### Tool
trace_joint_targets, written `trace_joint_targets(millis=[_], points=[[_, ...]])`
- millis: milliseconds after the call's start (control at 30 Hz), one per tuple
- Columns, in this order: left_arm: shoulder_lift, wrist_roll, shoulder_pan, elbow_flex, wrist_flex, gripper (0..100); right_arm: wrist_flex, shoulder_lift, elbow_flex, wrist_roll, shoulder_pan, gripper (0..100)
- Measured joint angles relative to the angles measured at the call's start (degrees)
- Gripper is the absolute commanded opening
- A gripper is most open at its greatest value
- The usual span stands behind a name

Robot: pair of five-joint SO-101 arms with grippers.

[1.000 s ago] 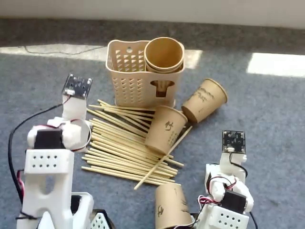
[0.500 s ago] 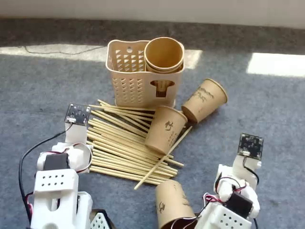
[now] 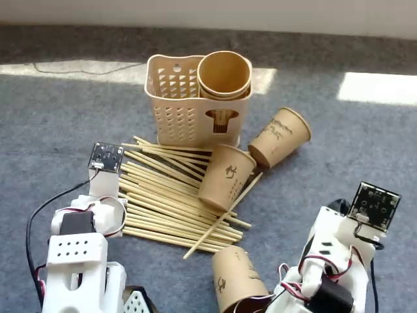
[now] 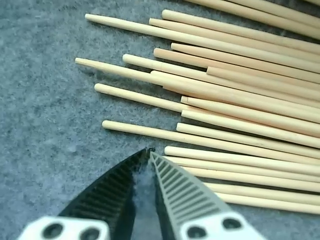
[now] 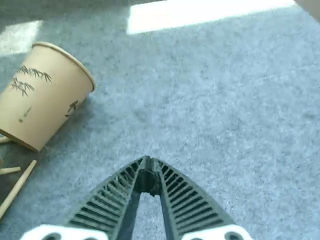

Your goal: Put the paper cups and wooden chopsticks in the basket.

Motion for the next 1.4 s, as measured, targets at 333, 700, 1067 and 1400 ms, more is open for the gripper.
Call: trace_joint_targets(millis=[333,700,1067,1400], points=[[0.0,0.0,0.0,0.0,0.0,0,0.0,31.1,-23.6,0.0,-1.2,0.5],[0.0,0.0,0.0,1.1,0.0,0,0.0,62.6,-40.5,5.3,-11.4,8.5],[0.0,0.0,0.0,1.1,0.0,0,0.0,81.3,-52.6,7.6,-19.8,23.1],[0.0,0.0,0.0,1.1,0.0,0,0.0,98.3,-68.7,5.3,-24.5,23.1]])
